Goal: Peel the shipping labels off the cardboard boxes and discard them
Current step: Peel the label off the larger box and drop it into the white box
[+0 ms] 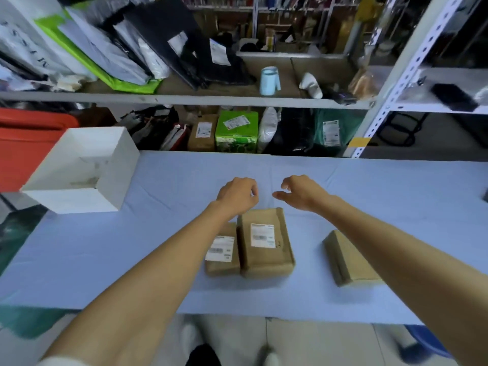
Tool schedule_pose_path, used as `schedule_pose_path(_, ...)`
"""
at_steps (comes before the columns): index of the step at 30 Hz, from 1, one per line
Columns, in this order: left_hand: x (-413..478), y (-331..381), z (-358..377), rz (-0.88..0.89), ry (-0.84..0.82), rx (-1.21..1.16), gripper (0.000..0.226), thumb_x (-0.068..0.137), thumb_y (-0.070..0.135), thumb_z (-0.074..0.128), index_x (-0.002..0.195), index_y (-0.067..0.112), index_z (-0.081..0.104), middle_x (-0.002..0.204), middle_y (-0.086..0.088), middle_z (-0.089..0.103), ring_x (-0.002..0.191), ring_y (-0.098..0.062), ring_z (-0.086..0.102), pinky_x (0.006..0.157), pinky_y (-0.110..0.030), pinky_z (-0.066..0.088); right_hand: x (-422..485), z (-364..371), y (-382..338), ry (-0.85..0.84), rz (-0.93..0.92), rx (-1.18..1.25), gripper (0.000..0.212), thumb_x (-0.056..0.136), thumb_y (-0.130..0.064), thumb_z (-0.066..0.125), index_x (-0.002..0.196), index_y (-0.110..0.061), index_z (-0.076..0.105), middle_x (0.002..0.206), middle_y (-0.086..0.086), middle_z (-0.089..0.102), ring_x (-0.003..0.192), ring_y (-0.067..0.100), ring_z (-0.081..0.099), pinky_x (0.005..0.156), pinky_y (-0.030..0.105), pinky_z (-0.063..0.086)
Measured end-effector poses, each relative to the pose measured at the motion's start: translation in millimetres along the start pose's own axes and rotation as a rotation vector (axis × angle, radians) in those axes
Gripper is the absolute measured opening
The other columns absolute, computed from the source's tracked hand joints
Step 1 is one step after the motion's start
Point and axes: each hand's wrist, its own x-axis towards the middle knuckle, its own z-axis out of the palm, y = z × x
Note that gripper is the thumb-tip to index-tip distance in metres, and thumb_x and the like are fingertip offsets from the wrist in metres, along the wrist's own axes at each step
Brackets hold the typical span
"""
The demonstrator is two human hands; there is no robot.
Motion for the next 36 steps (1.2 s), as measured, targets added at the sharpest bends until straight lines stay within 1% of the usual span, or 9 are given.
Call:
schedule_pose_path(4, -13.3, 23.2, 18.9, -0.015, 0.004, 0.008, 0.015, 0.088, 0.017, 0.055, 0.099, 0.019, 0.066, 0.106, -0.002, 0.066, 0.093, -0.022, 0.061, 0.073, -0.030, 0.046, -23.0, 0.3, 32.5, -0.025, 0.013, -0.003, 0.053, 0.091, -0.046, 0.055, 0.128, -0.008, 0.054, 0.126, 0.016, 0.058, 0.112, 0.033, 0.055, 0.091, 0.041, 0.048)
schedule_pose_path(7, -21.9, 27.8, 26.8, -0.024, -0.004, 0.013, 0.015, 0.089, 0.019, 0.055, 0.100, 0.018, 0.065, 0.106, -0.002, 0.066, 0.093, -0.022, 0.062, 0.075, -0.031, 0.047, -33.6, 5.2, 44.5, -0.033, 0.029, 0.007, 0.053, 0.091, -0.045, 0.055, 0.129, -0.008, 0.052, 0.127, 0.016, 0.056, 0.113, 0.033, 0.055, 0.090, 0.039, 0.046)
schedule_pose_path(12, -33.3, 22.6, 35.2, -0.051, -0.023, 0.027, 0.017, 0.090, 0.019, 0.055, 0.104, 0.017, 0.064, 0.109, -0.002, 0.065, 0.095, -0.022, 0.061, 0.079, -0.033, 0.049, -49.0, 14.8, 44.7, -0.042, 0.035, 0.011, 0.052, 0.093, -0.041, 0.054, 0.131, -0.007, 0.050, 0.130, 0.016, 0.055, 0.116, 0.032, 0.054, 0.093, 0.040, 0.046)
schedule_pose_path(19, -42.7, 16.0, 42.6, -0.059, -0.008, 0.008, 0.017, 0.091, 0.017, 0.053, 0.104, 0.015, 0.064, 0.107, -0.003, 0.066, 0.095, -0.022, 0.061, 0.079, -0.033, 0.050, -62.2, 33.6, 42.8, -0.049, 0.037, -0.001, 0.051, 0.092, -0.040, 0.055, 0.133, -0.009, 0.048, 0.132, 0.012, 0.054, 0.117, 0.030, 0.053, 0.092, 0.038, 0.046)
schedule_pose_path(22, -44.9, 14.3, 49.5, -0.083, -0.002, -0.026, 0.017, 0.090, 0.017, 0.054, 0.103, 0.015, 0.065, 0.105, -0.002, 0.066, 0.094, -0.023, 0.061, 0.079, -0.034, 0.050, -63.7, 41.2, 42.4, -0.049, 0.031, -0.015, 0.051, 0.091, -0.037, 0.056, 0.133, -0.009, 0.047, 0.130, 0.012, 0.054, 0.116, 0.029, 0.053, 0.089, 0.037, 0.046)
schedule_pose_path(26, -45.2, 12.8, 67.3, -0.152, 0.005, -0.057, 0.014, 0.089, 0.019, 0.057, 0.100, 0.018, 0.066, 0.105, -0.001, 0.068, 0.096, -0.023, 0.062, 0.074, -0.029, 0.045, -57.6, 52.8, 48.9, -0.101, -0.026, -0.070, 0.051, 0.089, -0.037, 0.059, 0.130, -0.009, 0.048, 0.129, 0.012, 0.054, 0.117, 0.030, 0.052, 0.092, 0.041, 0.048)
schedule_pose_path(29, -45.7, 14.1, 79.0, -0.214, 0.031, -0.082, 0.014, 0.088, 0.019, 0.058, 0.100, 0.018, 0.066, 0.108, -0.001, 0.067, 0.100, -0.024, 0.062, 0.076, -0.029, 0.044, -49.8, 52.3, 57.0, -0.133, -0.059, -0.080, 0.051, 0.087, -0.039, 0.061, 0.126, -0.008, 0.049, 0.127, 0.012, 0.055, 0.114, 0.030, 0.054, 0.092, 0.042, 0.049)
schedule_pose_path(33, -44.3, 17.9, 96.1, -0.276, 0.050, -0.129, 0.010, 0.086, 0.020, 0.060, 0.094, 0.020, 0.064, 0.104, -0.003, 0.068, 0.099, -0.025, 0.062, 0.079, -0.031, 0.046, -42.9, 54.8, 67.3, -0.178, -0.087, -0.075, 0.054, 0.088, -0.040, 0.061, 0.128, -0.007, 0.047, 0.126, 0.013, 0.054, 0.116, 0.031, 0.052, 0.091, 0.043, 0.048)
schedule_pose_path(36, -47.0, 21.7, 109.1, -0.287, 0.045, -0.136, 0.010, 0.086, 0.021, 0.060, 0.095, 0.021, 0.064, 0.105, -0.003, 0.067, 0.103, -0.026, 0.059, 0.081, -0.031, 0.046, -40.7, 59.3, 74.8, -0.191, -0.071, -0.054, 0.057, 0.087, -0.041, 0.062, 0.129, -0.007, 0.045, 0.125, 0.014, 0.054, 0.114, 0.032, 0.052, 0.091, 0.043, 0.048)
